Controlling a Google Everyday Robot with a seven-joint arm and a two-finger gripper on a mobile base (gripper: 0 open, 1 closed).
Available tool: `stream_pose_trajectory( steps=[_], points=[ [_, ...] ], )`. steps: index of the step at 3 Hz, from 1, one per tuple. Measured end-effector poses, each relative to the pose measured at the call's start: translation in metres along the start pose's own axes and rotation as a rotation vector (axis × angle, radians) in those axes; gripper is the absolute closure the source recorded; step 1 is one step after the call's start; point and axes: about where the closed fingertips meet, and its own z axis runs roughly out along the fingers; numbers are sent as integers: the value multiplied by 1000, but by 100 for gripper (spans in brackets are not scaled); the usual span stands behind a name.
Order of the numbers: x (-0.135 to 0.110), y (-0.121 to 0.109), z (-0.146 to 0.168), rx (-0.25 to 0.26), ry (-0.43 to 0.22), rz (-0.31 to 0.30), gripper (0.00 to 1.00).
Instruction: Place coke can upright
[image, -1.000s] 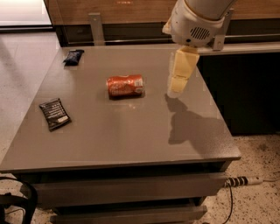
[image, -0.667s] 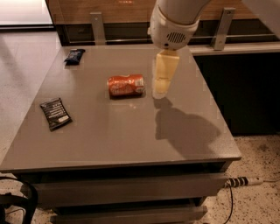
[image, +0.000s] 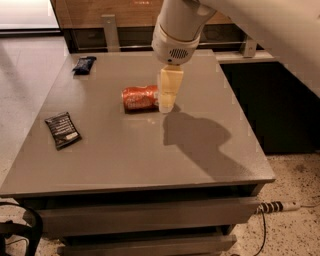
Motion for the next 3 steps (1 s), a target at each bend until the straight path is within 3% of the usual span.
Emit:
stream_pose_trajectory(
  steps=[1, 2, 3],
  points=[
    [1, 0, 9, -19, -47, 11, 0],
    [1, 0, 9, -19, -47, 11, 0],
    [2, -12, 22, -52, -63, 2, 0]
  ],
)
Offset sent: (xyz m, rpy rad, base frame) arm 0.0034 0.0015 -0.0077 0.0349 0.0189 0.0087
